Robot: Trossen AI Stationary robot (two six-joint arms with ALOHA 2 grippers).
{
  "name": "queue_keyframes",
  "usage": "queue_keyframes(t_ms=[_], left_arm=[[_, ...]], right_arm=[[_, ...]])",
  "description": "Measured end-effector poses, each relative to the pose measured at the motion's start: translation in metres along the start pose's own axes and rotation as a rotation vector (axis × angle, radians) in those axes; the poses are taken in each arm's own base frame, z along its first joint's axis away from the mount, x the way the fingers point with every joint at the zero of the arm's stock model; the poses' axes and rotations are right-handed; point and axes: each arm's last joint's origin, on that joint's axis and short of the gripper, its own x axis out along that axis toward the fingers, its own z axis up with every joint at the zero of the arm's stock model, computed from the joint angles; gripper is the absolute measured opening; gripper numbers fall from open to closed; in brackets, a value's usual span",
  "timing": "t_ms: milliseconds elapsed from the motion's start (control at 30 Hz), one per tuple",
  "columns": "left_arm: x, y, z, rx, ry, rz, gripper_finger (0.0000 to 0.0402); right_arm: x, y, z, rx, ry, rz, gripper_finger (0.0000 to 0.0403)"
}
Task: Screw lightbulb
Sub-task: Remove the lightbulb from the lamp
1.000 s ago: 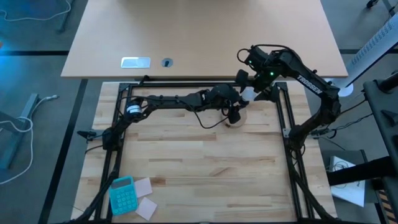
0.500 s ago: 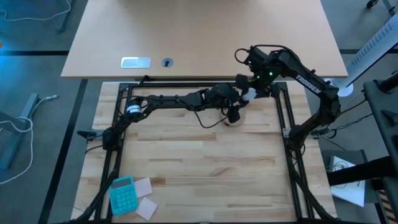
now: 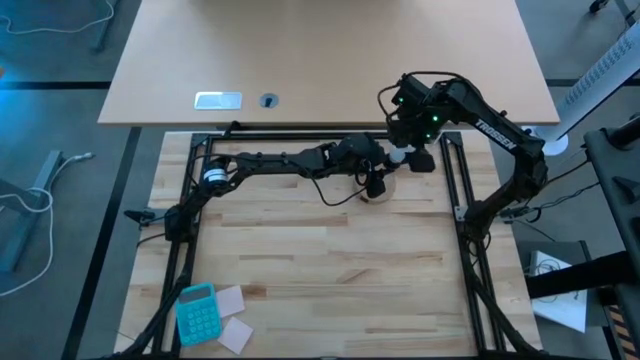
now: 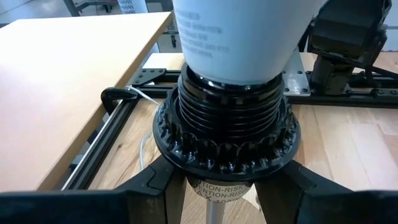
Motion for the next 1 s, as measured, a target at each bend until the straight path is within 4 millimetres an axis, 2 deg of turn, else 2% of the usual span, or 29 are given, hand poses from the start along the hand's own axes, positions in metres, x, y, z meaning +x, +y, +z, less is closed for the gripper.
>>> queue_keyframes(t_ms=[267,433,600,667,733,933,1000], left_arm=[[0.0,-0.002,0.001,-0.014,-0.008,-0.01,0.0145],[0.0,-0.002,0.001,-0.01,-0.007,-0.005,0.0145],[0.0,-0.002,0.001,-0.01,-0.006,-0.003,0.0145],[0.0,-0.002,0.001,-0.01,-0.004,-0.003,0.0145],[0.0,-0.002,0.001,-0.011,-0.004,-0.002,0.0145],[0.0,-0.001,0.001,-0.012,-0.004,0.001,0.0145],[0.0,-0.001,0.001,-0.013,-0.003,0.003,0.0145]], right_arm=[[-0.003,0.002,-0.001,0.221,-0.013,-0.009,0.031],[-0.014,0.005,-0.002,0.281,-0.049,-0.031,0.0338],[-0.024,0.01,-0.004,0.349,-0.084,-0.04,0.0349],[-0.027,0.012,-0.006,0.428,-0.098,-0.037,0.035],[-0.029,0.014,-0.007,0.615,-0.111,-0.02,0.035],[-0.03,0.014,-0.009,1.505,-0.123,0.025,0.0348],[-0.031,0.015,-0.01,1.731,-0.127,0.026,0.0345]])
